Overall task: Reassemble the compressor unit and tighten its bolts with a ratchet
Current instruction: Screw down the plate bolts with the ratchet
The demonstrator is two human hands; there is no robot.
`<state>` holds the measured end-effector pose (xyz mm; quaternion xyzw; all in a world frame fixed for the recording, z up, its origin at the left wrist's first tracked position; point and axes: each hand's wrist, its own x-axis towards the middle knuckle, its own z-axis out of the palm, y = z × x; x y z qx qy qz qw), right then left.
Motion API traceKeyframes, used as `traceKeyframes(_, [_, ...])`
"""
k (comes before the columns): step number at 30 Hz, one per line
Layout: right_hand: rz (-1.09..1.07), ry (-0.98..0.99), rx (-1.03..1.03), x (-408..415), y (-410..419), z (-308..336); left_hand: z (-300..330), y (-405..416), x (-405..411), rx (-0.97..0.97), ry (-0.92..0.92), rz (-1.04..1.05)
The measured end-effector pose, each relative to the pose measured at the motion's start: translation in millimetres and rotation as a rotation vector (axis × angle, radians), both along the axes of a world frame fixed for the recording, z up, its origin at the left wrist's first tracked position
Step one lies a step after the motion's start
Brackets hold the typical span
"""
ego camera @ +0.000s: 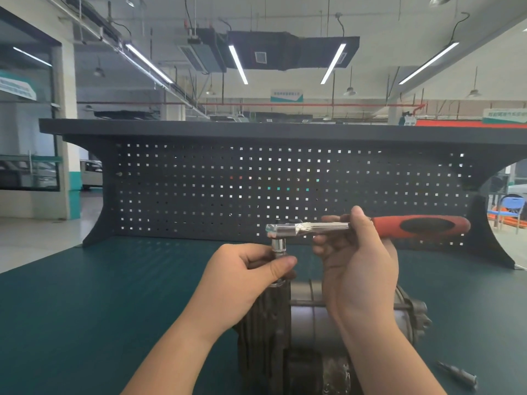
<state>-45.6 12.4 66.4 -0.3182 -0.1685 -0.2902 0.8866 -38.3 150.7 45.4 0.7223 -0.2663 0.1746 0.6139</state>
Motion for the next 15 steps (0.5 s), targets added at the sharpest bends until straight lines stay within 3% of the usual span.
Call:
traceKeyframes(8, [-0.021,0.048,-0.003,6,-2,-3,0,-2,0,-0.039,0.046,0.015])
traceKeyframes(15, [-0.438,-0.183,-0.191,-13,18,-10,2,1,-1,-0.064,0.053,-0.001])
